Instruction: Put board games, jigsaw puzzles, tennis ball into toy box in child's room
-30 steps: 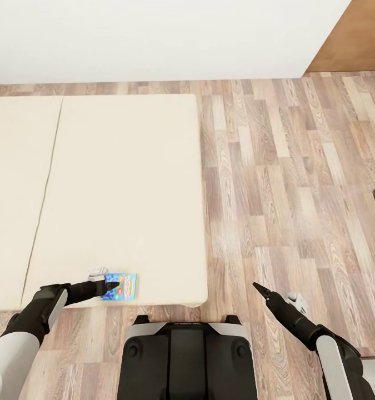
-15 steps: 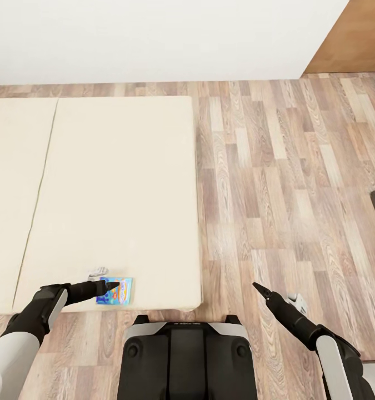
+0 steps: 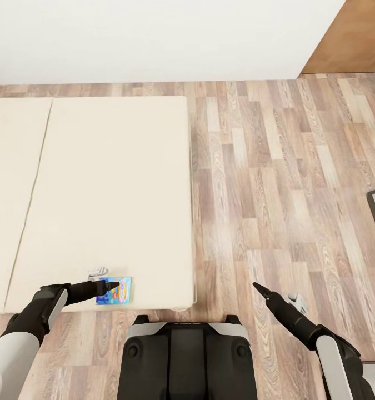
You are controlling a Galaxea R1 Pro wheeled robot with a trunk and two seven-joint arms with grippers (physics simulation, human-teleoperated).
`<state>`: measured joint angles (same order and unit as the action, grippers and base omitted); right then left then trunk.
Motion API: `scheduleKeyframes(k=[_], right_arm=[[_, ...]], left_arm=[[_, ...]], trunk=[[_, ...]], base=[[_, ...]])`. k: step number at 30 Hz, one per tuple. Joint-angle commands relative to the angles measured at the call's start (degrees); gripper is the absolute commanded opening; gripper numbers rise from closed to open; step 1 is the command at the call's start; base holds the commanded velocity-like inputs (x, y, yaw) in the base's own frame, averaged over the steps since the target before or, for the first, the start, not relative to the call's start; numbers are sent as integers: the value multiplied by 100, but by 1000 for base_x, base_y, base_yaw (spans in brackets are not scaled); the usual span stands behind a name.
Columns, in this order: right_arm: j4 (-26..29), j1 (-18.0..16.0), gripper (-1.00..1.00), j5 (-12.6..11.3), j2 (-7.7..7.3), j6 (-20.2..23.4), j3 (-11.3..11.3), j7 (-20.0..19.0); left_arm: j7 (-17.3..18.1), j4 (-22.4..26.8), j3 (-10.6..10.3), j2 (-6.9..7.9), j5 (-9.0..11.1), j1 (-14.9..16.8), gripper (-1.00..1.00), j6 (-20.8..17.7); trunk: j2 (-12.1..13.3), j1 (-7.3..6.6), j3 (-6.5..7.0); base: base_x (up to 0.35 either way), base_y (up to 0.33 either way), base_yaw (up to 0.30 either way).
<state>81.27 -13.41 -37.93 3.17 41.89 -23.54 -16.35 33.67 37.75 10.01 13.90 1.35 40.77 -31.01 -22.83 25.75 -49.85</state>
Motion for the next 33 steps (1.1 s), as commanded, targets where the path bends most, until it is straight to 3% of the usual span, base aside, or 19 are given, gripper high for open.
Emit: scheduleKeyframes(k=[1, 33], right_arm=[[3, -4, 100, 5, 7, 39, -19, -26], [3, -4, 100, 5, 5, 39, -25, -26]], left_arm=[[19, 4, 18, -2, 15, 2, 100, -50], [26, 4, 19, 2, 15, 2, 100, -54]], trunk=[[-9, 3, -6], [-9, 3, -6]], base=[[-17, -35, 0], [-39, -51, 0]])
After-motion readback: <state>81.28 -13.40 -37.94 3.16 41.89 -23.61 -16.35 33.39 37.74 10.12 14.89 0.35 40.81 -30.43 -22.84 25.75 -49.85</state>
